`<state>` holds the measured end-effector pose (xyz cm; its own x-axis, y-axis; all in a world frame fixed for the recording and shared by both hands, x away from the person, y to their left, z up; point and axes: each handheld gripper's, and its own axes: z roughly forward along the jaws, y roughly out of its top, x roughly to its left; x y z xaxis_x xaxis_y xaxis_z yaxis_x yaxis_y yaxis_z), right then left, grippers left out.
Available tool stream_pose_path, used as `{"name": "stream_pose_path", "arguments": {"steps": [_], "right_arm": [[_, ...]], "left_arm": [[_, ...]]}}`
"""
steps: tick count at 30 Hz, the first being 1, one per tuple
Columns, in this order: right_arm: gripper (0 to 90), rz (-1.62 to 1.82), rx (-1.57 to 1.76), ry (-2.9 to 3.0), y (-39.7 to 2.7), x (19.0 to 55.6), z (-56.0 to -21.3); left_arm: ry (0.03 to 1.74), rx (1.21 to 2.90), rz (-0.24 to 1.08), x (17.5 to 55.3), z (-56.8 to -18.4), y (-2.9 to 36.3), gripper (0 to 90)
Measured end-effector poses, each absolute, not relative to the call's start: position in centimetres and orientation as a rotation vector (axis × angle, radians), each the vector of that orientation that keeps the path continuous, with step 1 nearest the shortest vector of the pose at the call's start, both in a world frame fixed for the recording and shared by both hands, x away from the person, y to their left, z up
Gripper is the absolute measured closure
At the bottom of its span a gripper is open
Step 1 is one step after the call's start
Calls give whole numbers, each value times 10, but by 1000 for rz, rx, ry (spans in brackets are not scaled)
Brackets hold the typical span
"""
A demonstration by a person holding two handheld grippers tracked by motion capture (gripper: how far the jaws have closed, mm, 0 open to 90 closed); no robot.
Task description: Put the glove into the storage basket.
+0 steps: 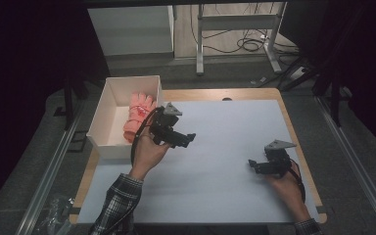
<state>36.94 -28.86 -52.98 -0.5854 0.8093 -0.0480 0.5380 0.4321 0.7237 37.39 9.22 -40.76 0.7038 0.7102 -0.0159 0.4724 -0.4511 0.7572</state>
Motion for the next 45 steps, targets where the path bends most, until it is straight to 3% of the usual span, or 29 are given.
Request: {"name": "stream_pose_path", "arguments": {"steps": [27,45], "right_arm": [[172,954,1139,2300,-289,370,-530],[172,954,1141,2300,-289,370,-530]], "left_arm": [[815,2146,283,362,-455,57,28],[842,2157,223,347,-501,66,21]]}}
